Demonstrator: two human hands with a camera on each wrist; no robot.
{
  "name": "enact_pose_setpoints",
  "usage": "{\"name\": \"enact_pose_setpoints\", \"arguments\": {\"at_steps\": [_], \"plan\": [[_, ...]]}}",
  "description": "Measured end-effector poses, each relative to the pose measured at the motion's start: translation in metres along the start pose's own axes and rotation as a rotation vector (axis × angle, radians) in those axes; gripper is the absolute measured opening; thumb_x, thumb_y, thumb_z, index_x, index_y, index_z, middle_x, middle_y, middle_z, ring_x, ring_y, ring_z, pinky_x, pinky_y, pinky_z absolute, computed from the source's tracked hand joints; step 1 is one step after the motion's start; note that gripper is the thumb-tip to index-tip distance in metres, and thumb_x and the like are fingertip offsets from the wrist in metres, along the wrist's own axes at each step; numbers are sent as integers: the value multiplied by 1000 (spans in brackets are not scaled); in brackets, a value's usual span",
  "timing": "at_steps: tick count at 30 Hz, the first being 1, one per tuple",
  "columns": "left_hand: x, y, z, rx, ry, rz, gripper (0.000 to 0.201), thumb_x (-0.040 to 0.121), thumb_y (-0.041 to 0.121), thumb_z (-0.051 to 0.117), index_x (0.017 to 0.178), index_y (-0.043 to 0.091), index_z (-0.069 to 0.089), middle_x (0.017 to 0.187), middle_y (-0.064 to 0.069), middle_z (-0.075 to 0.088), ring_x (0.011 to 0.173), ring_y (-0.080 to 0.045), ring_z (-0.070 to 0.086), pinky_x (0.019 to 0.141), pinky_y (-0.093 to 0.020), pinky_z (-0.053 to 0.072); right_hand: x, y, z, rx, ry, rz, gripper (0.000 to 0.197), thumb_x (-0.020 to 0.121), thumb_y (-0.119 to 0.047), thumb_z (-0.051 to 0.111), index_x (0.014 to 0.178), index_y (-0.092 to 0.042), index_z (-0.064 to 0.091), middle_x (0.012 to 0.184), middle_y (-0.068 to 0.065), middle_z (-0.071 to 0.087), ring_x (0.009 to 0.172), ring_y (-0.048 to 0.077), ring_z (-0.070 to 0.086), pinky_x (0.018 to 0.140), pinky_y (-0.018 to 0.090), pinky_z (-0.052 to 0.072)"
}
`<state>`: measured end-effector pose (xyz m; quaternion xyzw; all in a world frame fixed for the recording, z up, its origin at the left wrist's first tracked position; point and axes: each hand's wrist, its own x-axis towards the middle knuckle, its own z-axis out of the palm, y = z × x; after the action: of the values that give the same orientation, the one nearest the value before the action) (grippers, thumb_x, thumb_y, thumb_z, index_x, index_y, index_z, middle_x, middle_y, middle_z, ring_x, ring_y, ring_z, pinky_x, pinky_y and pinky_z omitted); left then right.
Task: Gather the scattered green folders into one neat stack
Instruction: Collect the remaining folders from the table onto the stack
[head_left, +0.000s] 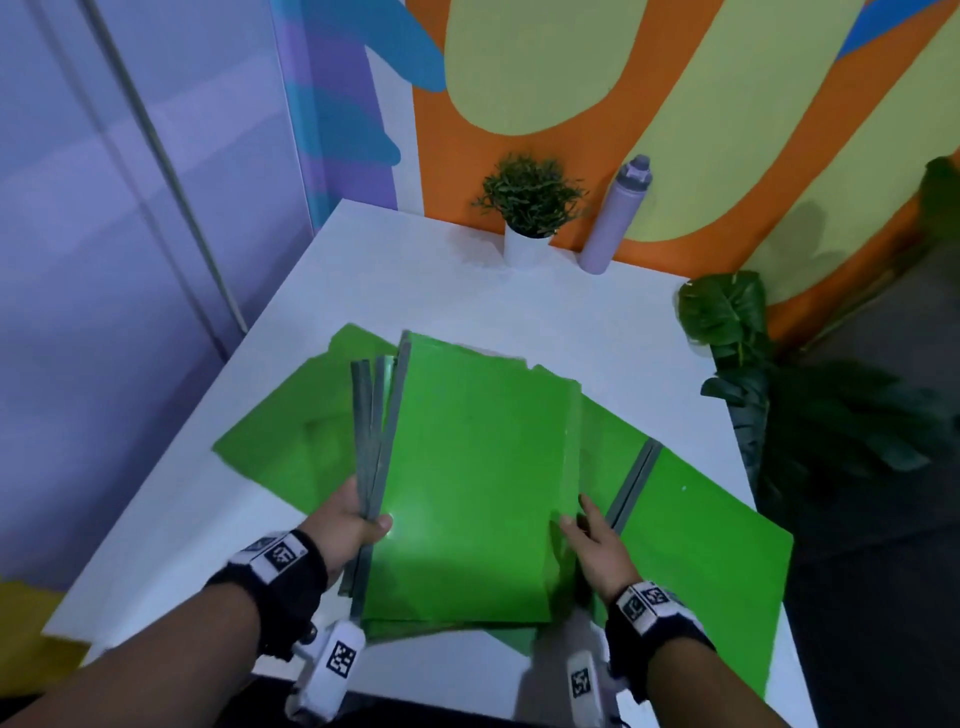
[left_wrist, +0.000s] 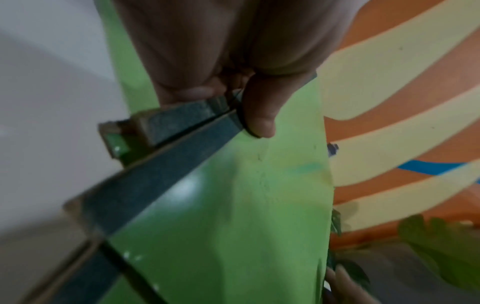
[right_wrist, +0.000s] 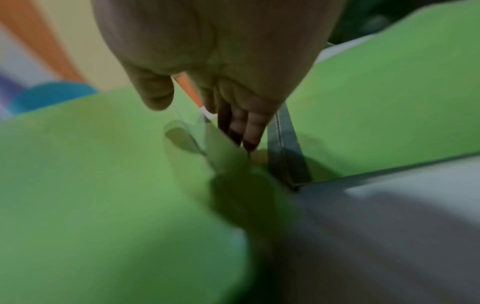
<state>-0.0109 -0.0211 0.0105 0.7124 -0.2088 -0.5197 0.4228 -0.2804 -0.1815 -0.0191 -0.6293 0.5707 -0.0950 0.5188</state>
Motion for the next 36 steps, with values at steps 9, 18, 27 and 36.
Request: {"name": "enact_pose_setpoints", "arguments": {"at_steps": [9,18,27,36], "plan": [[11,15,53,421,-168,78,68,90,50,49,148,22,26,145,2,45,134,-22,43,112,-40,35,1,24,-39,423,146,277,68,89,-30,56,147,-26,21,157,5,18,141,35,20,110,59,19],[47,-36,8,988,215,-48,57,85,28,61,136,20,36,144,-3,41,129,-25,43,105,-60,38,5,49,-46,442,304,417,63,90,-26,57,145,-25,27,150,12,33,131,42,35,105,61,31],[40,-43,-18,1206,413,-167,46,86,53,53,117,19,51,109,-3,49,97,-22,59,92,-49,50,12,48,-37,321,321,436,50,94,-22,51,140,-10,36,140,18,44,123,40,45,102,56,37],[43,-35,-15,1149,406,-162,28,83,31,67,101,9,63,94,-5,47,84,-21,56,83,-40,57,15,47,-34,195,297,396,26,94,-19,49,111,-1,54,113,23,59,102,36,56,94,47,43]]}}
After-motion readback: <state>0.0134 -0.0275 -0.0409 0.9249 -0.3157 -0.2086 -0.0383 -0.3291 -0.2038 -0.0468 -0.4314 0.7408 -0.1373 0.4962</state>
